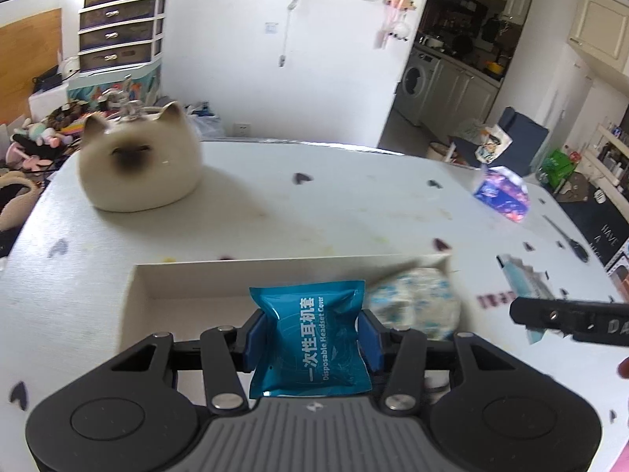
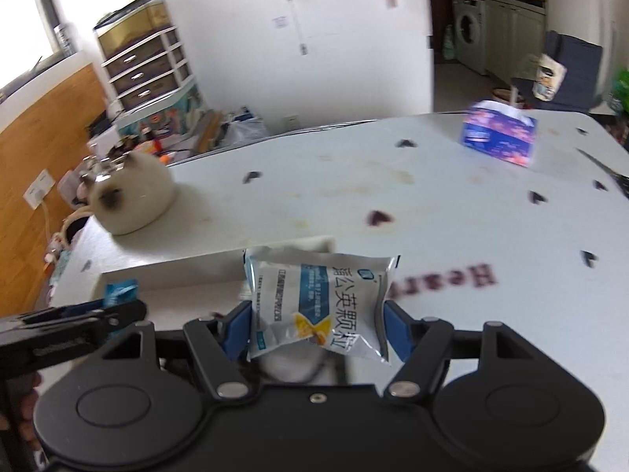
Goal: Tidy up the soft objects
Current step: 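Carry the wipes packet toward the tray with the right tool while the left tool carries the blue packet, then open the right tool over the tray releasing the wipes packet while the left tool drops the blue packet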
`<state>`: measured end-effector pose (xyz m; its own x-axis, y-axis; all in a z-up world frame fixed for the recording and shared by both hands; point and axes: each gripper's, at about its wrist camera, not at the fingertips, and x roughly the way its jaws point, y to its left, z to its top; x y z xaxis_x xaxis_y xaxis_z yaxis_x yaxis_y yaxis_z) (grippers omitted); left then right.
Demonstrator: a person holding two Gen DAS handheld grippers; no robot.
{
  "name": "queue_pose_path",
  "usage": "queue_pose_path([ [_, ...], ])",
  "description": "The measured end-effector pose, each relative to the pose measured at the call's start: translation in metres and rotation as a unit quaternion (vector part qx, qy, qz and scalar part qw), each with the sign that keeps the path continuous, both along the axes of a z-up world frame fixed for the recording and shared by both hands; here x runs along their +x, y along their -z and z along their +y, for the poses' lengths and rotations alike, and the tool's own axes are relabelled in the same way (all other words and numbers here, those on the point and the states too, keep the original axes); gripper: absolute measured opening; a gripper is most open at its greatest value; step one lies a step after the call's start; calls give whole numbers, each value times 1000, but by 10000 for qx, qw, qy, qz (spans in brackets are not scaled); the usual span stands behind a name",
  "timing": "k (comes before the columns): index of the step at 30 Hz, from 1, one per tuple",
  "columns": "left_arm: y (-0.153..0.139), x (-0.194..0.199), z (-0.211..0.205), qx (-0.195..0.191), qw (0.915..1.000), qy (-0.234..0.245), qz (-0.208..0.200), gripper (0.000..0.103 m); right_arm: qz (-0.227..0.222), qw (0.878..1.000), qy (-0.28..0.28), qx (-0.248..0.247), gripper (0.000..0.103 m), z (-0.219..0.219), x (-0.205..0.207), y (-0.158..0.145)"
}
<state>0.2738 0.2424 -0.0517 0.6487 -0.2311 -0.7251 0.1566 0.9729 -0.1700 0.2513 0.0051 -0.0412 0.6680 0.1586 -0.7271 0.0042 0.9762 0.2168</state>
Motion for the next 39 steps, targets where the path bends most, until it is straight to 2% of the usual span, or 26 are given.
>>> queue_pose_path([
  [11, 29, 23, 43, 69, 9995, -115, 282, 50, 288, 9974, -611, 261, 71, 81, 42, 7],
  [16, 40, 41, 39, -275, 9988, -15, 409, 50, 289, 9972, -662, 211, 71, 93, 50, 2],
  [21, 50, 62, 25, -682, 9958, 89, 606, 50, 346, 9982, -452, 179, 71, 81, 50, 1],
  [23, 52, 67, 22, -826, 9945, 111, 631, 52, 372, 9986, -341, 183, 71, 76, 50, 1],
  [25, 53, 69, 22, -860, 9938, 111, 700, 70, 386, 9988, -233, 176, 71, 73, 50, 1],
  [27, 52, 68, 26, -885, 9930, 96, 778, 78, 402, 9989, -171, 183, 71, 71, 50, 2],
  [33, 30, 50, 54, -875, 9945, -56, 569, 78, 465, 9983, -228, 279, 71, 81, 52, 6],
  [39, 1, 33, 88, -841, 9952, -442, 241, 78, 722, 9953, -491, 411, 71, 105, 58, 23],
])
